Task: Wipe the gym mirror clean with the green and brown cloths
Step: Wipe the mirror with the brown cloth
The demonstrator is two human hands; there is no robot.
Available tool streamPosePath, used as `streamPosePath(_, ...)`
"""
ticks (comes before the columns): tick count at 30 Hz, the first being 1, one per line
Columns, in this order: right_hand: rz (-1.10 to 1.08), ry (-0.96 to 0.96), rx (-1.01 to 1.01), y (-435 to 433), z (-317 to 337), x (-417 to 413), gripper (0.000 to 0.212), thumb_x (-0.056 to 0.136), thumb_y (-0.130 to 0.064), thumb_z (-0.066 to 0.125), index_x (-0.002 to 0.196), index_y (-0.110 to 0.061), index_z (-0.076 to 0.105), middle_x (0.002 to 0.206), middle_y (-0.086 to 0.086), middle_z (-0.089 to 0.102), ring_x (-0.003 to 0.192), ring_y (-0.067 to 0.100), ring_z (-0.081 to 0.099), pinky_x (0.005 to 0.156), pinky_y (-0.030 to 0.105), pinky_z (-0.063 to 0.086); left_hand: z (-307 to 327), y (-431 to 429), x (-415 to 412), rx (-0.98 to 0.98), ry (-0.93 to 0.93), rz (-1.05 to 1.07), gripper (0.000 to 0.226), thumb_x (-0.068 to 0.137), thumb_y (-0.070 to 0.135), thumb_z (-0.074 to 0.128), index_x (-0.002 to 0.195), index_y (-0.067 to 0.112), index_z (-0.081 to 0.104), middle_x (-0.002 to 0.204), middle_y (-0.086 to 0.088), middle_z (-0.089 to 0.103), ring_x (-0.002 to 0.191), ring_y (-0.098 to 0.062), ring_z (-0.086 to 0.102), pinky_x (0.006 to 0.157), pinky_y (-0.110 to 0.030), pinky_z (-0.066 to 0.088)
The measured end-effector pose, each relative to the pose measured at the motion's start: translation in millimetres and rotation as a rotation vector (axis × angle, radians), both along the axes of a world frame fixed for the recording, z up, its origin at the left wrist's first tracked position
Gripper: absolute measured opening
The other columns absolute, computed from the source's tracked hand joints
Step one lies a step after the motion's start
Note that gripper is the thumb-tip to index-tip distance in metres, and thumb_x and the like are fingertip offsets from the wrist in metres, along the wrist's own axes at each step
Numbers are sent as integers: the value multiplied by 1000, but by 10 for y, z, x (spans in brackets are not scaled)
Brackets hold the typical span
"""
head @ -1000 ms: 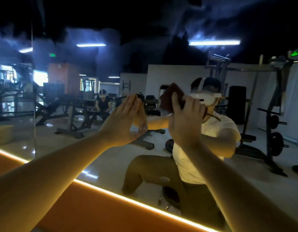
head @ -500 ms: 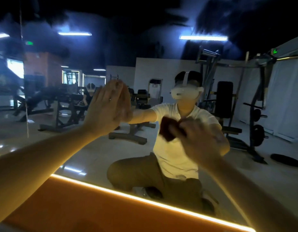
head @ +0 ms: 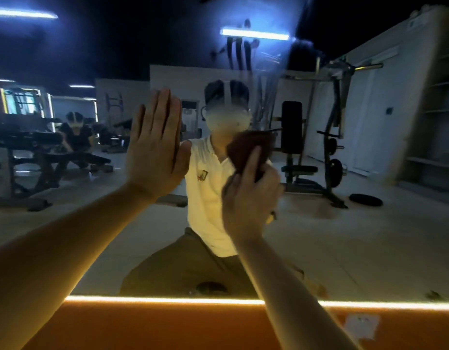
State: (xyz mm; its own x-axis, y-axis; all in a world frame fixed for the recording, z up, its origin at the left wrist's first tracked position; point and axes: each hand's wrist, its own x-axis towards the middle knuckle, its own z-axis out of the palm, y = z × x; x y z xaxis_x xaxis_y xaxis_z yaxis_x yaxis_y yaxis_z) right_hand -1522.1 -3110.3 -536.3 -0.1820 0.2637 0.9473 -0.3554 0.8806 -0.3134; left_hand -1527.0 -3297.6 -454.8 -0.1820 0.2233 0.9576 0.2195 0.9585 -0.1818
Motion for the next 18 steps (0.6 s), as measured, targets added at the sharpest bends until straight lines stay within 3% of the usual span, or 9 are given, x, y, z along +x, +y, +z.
streamPosePath(3, 69, -26, 118, -499, -262, 140, 66, 99, -22, 60, 157, -6, 35, 130, 24, 48, 116, 36, 51, 99, 47, 43, 2, -39, 7, 3, 4, -70, 68, 106, 33, 35, 163, 2, 14, 171, -20, 9, 160, -33, 5, 130, -50, 2)
streamPosePath(6, 189, -73, 328, -667, -521, 229, 65, 100, -23, 55, 158, -5, 32, 130, 19, 45, 118, 37, 52, 100, 50, 48, -29, -78, 35, -26, -8, -65, 68, 107, 33, 34, 164, 3, 14, 171, -19, 8, 160, -32, 4, 130, -49, 1)
streamPosePath(9, 192, -74, 589, -242, -536, 183, 59, 102, -23, 52, 156, -6, 34, 123, 17, 52, 110, 32, 55, 95, 50, 50, -57, -86, 47, -64, -13, 3, 73, 106, 42, 31, 164, 3, 12, 172, -20, 5, 160, -32, 1, 129, -53, 3)
streamPosePath(11, 94, -46, 654, 277, -493, 136, 60, 101, -21, 57, 155, -6, 35, 123, 19, 50, 107, 32, 56, 90, 52, 52, -75, -68, 41, -61, -11, 33, 76, 105, 47, 29, 164, 2, 11, 172, -20, 4, 160, -32, 1, 129, -54, 4)
streamPosePath(14, -138, -92, 530, 1055, -408, 211, 64, 100, -26, 63, 153, -4, 36, 119, 24, 54, 97, 31, 59, 77, 44, 54, -102, -52, 13, -63, -6, 48, 78, 106, 51, 27, 164, 3, 8, 172, -20, 3, 160, -33, 1, 129, -53, 3)
streamPosePath(18, -243, -175, 176, 1438, -214, 307, 60, 106, -38, 35, 155, -2, 32, 113, 24, 52, 88, 34, 57, 72, 43, 53, -117, -73, -31, -75, 10, 47, 78, 106, 50, 30, 164, 2, 8, 171, -22, 3, 160, -34, 0, 128, -57, 7)
